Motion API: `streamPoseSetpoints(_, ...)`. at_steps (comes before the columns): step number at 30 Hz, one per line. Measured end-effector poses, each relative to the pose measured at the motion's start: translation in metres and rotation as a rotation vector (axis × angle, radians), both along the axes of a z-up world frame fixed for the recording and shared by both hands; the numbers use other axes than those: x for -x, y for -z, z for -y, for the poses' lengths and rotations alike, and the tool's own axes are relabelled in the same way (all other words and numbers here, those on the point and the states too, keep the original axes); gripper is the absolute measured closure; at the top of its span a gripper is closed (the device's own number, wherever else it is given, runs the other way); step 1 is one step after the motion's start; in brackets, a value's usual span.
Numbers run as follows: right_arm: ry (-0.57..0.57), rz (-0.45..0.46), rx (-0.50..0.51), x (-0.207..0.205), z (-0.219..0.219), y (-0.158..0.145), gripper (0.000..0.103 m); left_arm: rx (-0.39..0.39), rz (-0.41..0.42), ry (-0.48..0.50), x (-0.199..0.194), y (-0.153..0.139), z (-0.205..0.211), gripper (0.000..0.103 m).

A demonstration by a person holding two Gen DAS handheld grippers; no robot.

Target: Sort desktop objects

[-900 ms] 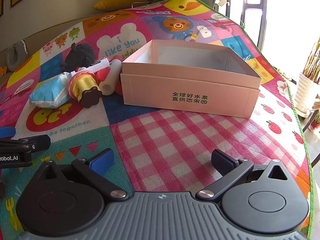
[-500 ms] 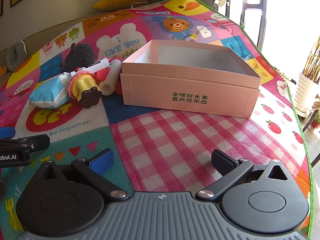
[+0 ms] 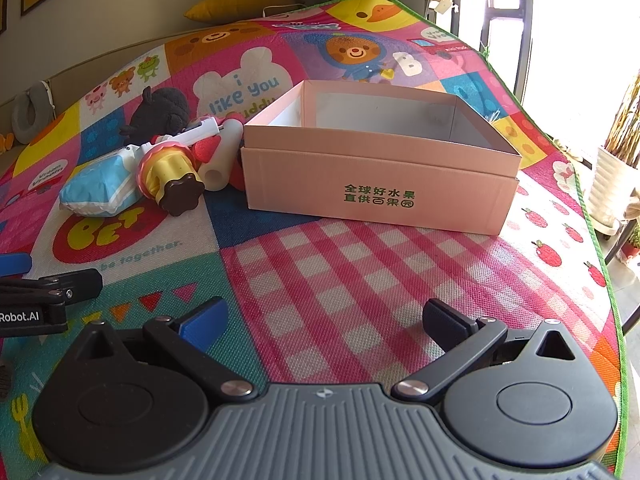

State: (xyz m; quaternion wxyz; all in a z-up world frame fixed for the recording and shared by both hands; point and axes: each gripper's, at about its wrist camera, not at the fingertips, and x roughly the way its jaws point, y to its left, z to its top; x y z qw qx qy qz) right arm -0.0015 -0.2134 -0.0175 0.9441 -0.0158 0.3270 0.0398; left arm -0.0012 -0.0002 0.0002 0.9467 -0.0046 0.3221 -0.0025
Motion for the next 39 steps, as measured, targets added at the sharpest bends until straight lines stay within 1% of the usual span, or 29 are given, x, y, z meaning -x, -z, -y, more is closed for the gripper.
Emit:
streamPoseSetpoints(2,0.000,0.000,-0.001,0.000,0.000,0.000,0.000,0.017,0.005,0.001,0.001,-0.001,-0.001,0.000)
streamPoseSetpoints(4,0.002,-0.001,0.002,-0.003,-0.002,0.001,0.000,0.010,0.007,0.005,0.001,0.000,0.000,0.000)
streamPoseSetpoints(10,0.003,0.001,0.013,0.001,-0.001,-0.001,0.000,0.034,0.016,0.003,0.002,0.000,-0.004,0.000)
streamPoseSetpoints(12,0.004,0.014,0.039,0.003,-0.005,-0.002,0.000,0.035,0.017,0.002,0.002,0.000,-0.004,0.000)
streamPoseSetpoints(13,0.003,0.033,0.077,0.006,-0.010,-0.003,0.000,0.036,0.018,0.001,0.002,0.000,-0.004,0.000)
streamPoseSetpoints(17,-0.014,0.164,0.354,0.024,-0.047,-0.001,0.000,0.039,0.019,0.002,0.002,-0.001,-0.005,0.000)
streamPoseSetpoints(20,-0.008,0.218,0.472,0.029,-0.064,0.002,0.000,0.052,0.024,0.001,0.002,-0.001,-0.006,0.000)
streamPoseSetpoints(22,-0.006,0.234,0.509,0.030,-0.069,0.003,0.000,0.058,0.026,0.000,0.003,-0.001,-0.007,0.000)
streamPoseSetpoints(24,-0.003,0.210,0.470,0.026,-0.064,0.000,0.000,0.059,0.026,0.000,0.003,-0.001,-0.007,0.000)
streamPoseSetpoints(28,0.006,0.120,0.275,0.013,-0.040,-0.006,0.000,0.050,0.023,-0.002,0.003,0.000,-0.005,0.000)
streamPoseSetpoints(30,0.012,0.053,0.113,0.006,-0.018,-0.005,0.000,0.039,0.019,-0.004,0.003,0.000,-0.004,0.000)
streamPoseSetpoints(31,0.016,0.009,0.016,0.000,-0.005,-0.003,0.000,0.038,0.020,-0.007,0.003,0.000,-0.004,0.000)
streamPoseSetpoints(32,0.025,-0.012,-0.066,-0.004,0.007,-0.003,0.000,0.037,0.022,-0.015,0.004,0.000,-0.003,0.000)
streamPoseSetpoints(34,0.033,0.028,-0.168,0.000,0.020,-0.002,0.000,0.025,0.022,-0.041,0.004,0.000,-0.003,0.000)
streamPoseSetpoints(36,0.036,0.040,-0.195,0.001,0.022,-0.002,0.000,0.027,0.020,-0.048,0.004,0.000,-0.004,0.000)
streamPoseSetpoints(39,0.035,0.035,-0.169,0.001,0.017,-0.002,0.000,0.014,0.015,-0.060,0.003,0.000,-0.003,0.000)
